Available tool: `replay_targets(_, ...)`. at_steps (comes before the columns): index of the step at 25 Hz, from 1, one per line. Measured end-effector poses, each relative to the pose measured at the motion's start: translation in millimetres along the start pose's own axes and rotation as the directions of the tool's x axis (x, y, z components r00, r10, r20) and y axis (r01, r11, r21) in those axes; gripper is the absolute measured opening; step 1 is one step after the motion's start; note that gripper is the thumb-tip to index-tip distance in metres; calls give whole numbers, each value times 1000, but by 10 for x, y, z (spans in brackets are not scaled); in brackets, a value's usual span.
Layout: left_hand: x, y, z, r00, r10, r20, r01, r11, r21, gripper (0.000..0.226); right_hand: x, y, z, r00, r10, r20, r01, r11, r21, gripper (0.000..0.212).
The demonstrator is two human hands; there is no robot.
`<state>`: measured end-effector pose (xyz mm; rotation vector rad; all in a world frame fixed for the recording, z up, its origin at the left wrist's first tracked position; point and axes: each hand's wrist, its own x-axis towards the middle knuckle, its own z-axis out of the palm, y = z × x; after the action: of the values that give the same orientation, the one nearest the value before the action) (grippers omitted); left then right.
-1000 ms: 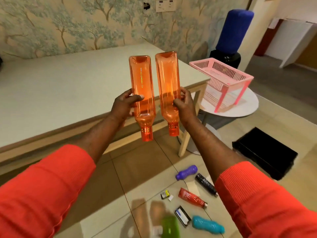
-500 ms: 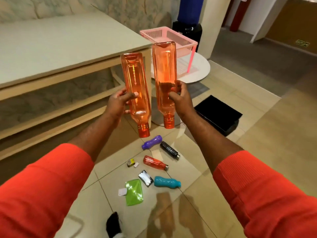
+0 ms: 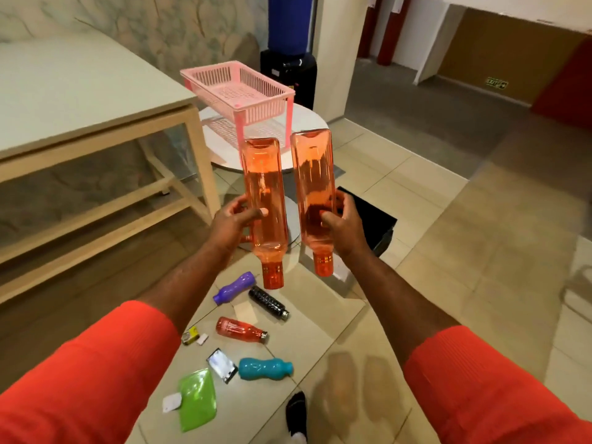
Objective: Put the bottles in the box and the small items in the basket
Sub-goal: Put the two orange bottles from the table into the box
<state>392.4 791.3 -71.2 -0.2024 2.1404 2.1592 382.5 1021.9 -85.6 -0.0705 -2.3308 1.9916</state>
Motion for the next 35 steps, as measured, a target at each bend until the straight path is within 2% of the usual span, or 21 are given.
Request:
replay_targets(11, 1890, 96, 1542, 992, -88, 93, 88, 996, 5, 57, 1645, 453, -1214, 984, 170, -52, -172, 984, -39, 65)
replay_targets(19, 3151, -308, 2516, 979, -201, 27, 201, 979, 27, 63, 3106, 1239, -1923, 967, 253, 38, -254, 967, 5, 57)
replay_targets(25, 4154, -822, 3369, 926, -371, -68, 370, 929, -26, 53, 4254, 2084, -2451, 903, 409, 131, -404, 912, -63, 79)
replay_targets(27, 4486, -1035, 3551, 905, -417, -85, 415, 909, -36, 50, 4552, 2378, -2534, 880, 453, 143, -445, 891, -85, 75)
replay_targets(30, 5024, -1480, 3764, 861, -501, -93, 499, 865, -41, 59, 4957, 2987, -2604, 845, 516, 142, -504, 856, -116, 64)
replay_targets(35, 5918, -2738, 3960, 792, -592, -150, 599, 801, -6, 68, 5495, 4386, -2464, 804, 589, 83, -567, 802, -189, 52)
